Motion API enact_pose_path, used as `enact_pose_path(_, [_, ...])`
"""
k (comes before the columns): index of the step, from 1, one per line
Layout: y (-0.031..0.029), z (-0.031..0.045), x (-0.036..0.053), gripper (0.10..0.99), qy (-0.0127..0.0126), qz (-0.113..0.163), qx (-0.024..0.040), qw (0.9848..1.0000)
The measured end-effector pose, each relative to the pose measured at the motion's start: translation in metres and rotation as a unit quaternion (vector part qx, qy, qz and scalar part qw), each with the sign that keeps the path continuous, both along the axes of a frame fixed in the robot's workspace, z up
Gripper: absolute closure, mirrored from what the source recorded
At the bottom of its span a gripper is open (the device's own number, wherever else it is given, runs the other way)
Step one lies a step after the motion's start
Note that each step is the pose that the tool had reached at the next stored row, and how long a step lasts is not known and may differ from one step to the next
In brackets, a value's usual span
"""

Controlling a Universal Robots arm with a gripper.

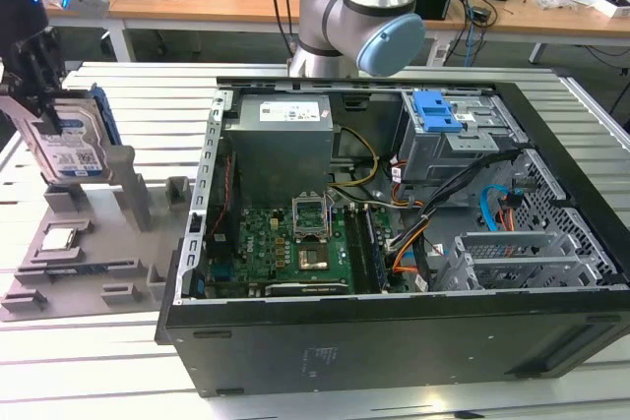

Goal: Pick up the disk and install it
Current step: 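Pick up the disk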

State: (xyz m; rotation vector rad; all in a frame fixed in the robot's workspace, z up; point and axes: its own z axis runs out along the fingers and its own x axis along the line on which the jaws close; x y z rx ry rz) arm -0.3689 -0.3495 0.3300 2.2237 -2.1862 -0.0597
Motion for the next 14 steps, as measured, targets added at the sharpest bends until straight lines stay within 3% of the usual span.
enact_pose_path(5, [0.0, 0.0101, 0.0, 0.725, 0.0, 0.0, 0.0, 1.0])
enact_pose_path(14, [0.0001, 0.0211, 0.0, 0.725, 0.0, 0.0, 0.0, 1.0])
